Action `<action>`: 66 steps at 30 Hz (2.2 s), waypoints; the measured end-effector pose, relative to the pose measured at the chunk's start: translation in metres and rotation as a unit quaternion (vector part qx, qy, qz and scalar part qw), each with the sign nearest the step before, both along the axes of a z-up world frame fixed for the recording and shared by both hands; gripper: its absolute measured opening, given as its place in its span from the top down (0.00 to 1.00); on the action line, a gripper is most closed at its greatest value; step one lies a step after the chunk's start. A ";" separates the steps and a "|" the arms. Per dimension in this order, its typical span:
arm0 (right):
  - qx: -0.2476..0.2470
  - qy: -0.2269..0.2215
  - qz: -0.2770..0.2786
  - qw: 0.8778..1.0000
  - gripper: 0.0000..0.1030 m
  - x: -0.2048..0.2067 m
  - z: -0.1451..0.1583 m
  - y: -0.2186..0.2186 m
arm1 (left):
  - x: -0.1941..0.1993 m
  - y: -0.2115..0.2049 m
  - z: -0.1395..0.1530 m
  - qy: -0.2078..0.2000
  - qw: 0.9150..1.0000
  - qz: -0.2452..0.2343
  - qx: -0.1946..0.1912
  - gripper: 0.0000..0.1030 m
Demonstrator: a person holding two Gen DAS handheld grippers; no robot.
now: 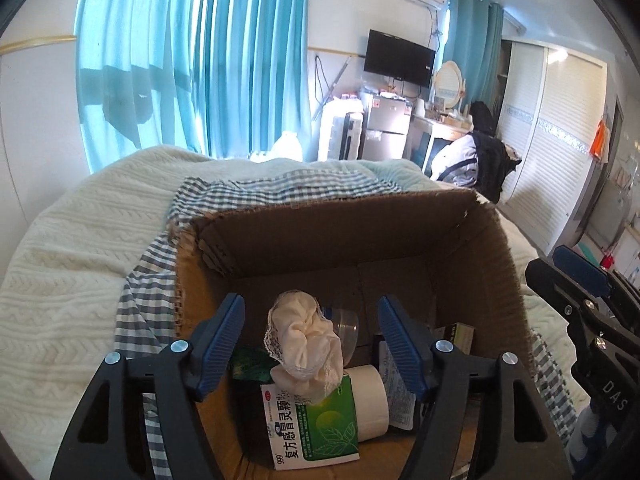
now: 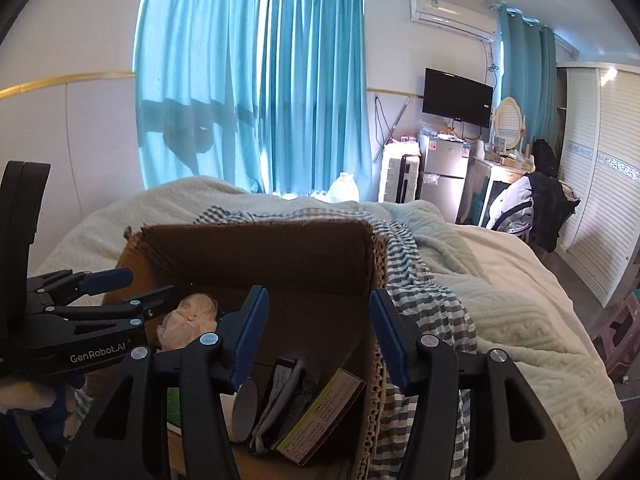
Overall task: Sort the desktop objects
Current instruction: 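Open the left tool to drop the lace cloth while the right drops the comb into the box, then move both open tools back toward the white items on the checkered cloth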
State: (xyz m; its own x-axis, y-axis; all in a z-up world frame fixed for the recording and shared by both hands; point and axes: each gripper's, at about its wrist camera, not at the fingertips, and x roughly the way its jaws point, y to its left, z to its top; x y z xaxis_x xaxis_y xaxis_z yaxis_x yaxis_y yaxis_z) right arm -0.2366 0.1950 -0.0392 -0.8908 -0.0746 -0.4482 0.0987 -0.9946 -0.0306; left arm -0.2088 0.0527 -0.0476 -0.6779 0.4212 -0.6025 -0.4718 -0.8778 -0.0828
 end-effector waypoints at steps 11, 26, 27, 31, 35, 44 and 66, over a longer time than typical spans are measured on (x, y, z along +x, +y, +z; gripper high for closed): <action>0.024 0.041 0.004 0.999 0.38 0.062 0.044 -0.008 | 0.036 -0.039 0.057 0.043 0.998 0.042 0.031 0.00; 0.040 0.066 0.014 0.997 0.22 0.132 0.075 -0.023 | 0.106 -0.073 0.110 0.075 0.995 0.046 0.048 0.00; 0.039 0.067 0.015 0.997 0.21 0.136 0.075 -0.024 | 0.109 -0.074 0.110 0.076 0.995 0.048 0.048 0.00; 0.038 0.068 0.021 0.997 0.21 0.150 0.073 -0.024 | 0.121 -0.079 0.105 0.080 0.994 0.060 0.049 0.00; 0.032 0.066 0.028 0.997 0.21 0.162 0.065 -0.021 | 0.126 -0.082 0.088 0.075 0.993 0.078 0.042 0.00; 0.043 0.074 0.055 0.995 0.29 0.182 0.030 -0.015 | 0.143 -0.082 0.017 0.030 0.994 0.101 0.034 0.00; 0.036 -0.099 0.080 0.991 0.45 0.144 -0.112 0.009 | 0.162 -0.032 -0.130 -0.100 0.989 0.041 -0.100 0.00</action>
State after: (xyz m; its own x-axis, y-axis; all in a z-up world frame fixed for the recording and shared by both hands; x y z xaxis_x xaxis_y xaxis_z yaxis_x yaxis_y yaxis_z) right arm -0.0929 0.2042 -0.1510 -0.7639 -0.1680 -0.6231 0.2653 -0.9619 -0.0660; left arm -0.0470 0.0203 -0.1774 -0.5628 0.2288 -0.7943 -0.3906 -0.9205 0.0117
